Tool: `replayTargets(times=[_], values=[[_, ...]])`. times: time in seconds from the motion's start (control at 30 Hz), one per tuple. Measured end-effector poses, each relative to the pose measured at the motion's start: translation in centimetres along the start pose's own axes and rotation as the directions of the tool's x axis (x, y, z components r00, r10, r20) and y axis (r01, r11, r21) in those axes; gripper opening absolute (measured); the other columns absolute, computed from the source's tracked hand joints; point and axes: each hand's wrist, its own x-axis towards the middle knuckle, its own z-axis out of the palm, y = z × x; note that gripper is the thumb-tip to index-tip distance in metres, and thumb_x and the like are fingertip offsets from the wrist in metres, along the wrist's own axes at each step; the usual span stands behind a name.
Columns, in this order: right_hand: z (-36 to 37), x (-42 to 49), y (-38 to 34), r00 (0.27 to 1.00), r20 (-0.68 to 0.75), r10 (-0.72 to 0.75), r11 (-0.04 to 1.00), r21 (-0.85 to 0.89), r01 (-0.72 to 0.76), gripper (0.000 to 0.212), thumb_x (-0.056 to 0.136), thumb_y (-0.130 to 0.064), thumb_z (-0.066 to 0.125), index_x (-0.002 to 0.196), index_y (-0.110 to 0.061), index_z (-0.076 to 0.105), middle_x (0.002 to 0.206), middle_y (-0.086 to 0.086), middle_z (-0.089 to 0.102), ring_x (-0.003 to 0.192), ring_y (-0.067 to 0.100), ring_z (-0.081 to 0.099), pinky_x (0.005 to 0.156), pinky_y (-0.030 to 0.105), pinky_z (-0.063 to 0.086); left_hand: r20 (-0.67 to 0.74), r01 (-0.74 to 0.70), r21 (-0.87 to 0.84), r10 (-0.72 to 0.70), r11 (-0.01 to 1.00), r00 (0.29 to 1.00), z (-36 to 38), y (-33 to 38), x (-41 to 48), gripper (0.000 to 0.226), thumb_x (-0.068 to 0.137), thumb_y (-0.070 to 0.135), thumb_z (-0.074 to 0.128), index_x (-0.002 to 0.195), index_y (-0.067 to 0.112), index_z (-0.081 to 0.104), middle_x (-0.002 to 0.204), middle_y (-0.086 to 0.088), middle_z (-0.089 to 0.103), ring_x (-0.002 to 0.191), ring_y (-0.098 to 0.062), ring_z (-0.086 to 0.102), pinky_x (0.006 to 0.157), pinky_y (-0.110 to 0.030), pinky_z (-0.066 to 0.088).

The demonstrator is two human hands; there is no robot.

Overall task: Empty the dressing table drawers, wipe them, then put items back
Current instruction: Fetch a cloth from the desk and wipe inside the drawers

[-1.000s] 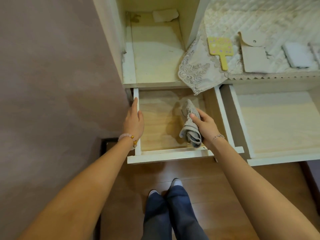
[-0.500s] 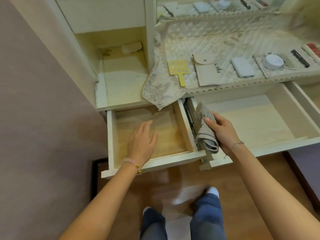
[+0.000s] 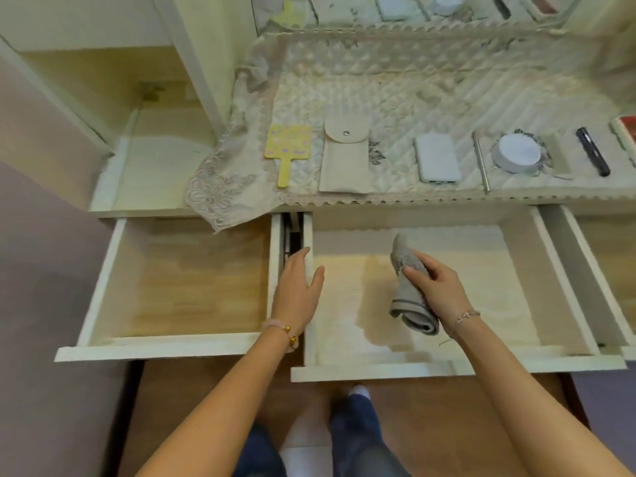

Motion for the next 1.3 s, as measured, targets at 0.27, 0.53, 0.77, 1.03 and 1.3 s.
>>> replayTargets(times=[0.27, 0.53, 0.77, 1.03, 1.3], values=[[-1.7, 3.6, 3.0, 0.995, 0.09, -0.039, 0.991, -0.123, 0.05, 0.037, 0.09, -0.008, 0.055, 0.127, -0.013, 0.056, 0.126, -0.003, 0.057, 0.111, 0.011, 0.055, 0.081, 0.007, 0.045, -0.08, 0.281, -0.243, -0.308, 0.928, 0.948, 3.4, 0.5, 3.8, 0.059, 0.099, 0.033, 0.041, 0.15, 0.016, 0.015, 0.155, -0.001, 0.02, 0.142, -0.018, 0.019, 0.112, -0.031, 0.02], [-1.2, 6.6, 4.7, 0.988, 0.106, -0.11, 0.951, -0.279, 0.136, 0.039, 0.092, -0.012, 0.053, 0.13, -0.016, 0.052, 0.125, -0.004, 0.057, 0.114, 0.009, 0.051, 0.087, 0.008, 0.037, -0.125, 0.287, -0.242, -0.323, 0.927, 0.938, 4.1, -0.3, 3.8, 0.044, 0.103, 0.031, 0.026, 0.144, 0.017, 0.032, 0.144, -0.003, 0.041, 0.133, -0.017, 0.036, 0.09, -0.011, 0.022], [2.8, 9.4, 4.2, 0.952, 0.171, -0.253, 0.845, -0.44, 0.304, 0.04, 0.091, -0.009, 0.053, 0.131, -0.009, 0.05, 0.134, 0.007, 0.052, 0.124, 0.019, 0.047, 0.095, 0.013, 0.028, -0.16, 0.261, -0.187, -0.291, 0.947, 0.943, 4.6, -1.3, 3.9, 0.044, 0.103, 0.032, 0.027, 0.143, 0.017, 0.035, 0.142, -0.003, 0.044, 0.132, -0.018, 0.038, 0.095, -0.017, 0.025], [12.5, 11.2, 5.0, 0.857, 0.399, -0.327, 0.613, -0.601, 0.514, 0.043, 0.092, -0.013, 0.049, 0.135, -0.01, 0.045, 0.139, 0.01, 0.046, 0.134, 0.031, 0.034, 0.11, 0.038, 0.029, -0.184, 0.241, -0.156, -0.268, 0.958, 0.946, 4.9, -2.6, 4.1, 0.045, 0.101, 0.036, 0.027, 0.139, 0.017, 0.041, 0.129, -0.011, 0.055, 0.118, -0.027, 0.051, 0.1, -0.043, 0.041], [14.0, 11.5, 6.9, 0.867, 0.448, -0.217, 0.367, -0.786, 0.498, 0.047, 0.098, -0.025, 0.034, 0.144, -0.015, 0.027, 0.151, 0.004, 0.027, 0.143, 0.025, 0.012, 0.112, 0.044, 0.018, -0.204, 0.212, -0.132, -0.236, 0.968, 0.95, 5.0, -2.4, 4.1, 0.041, 0.102, 0.033, 0.027, 0.132, 0.015, 0.047, 0.117, -0.016, 0.06, 0.108, -0.031, 0.055, 0.091, -0.04, 0.045]])
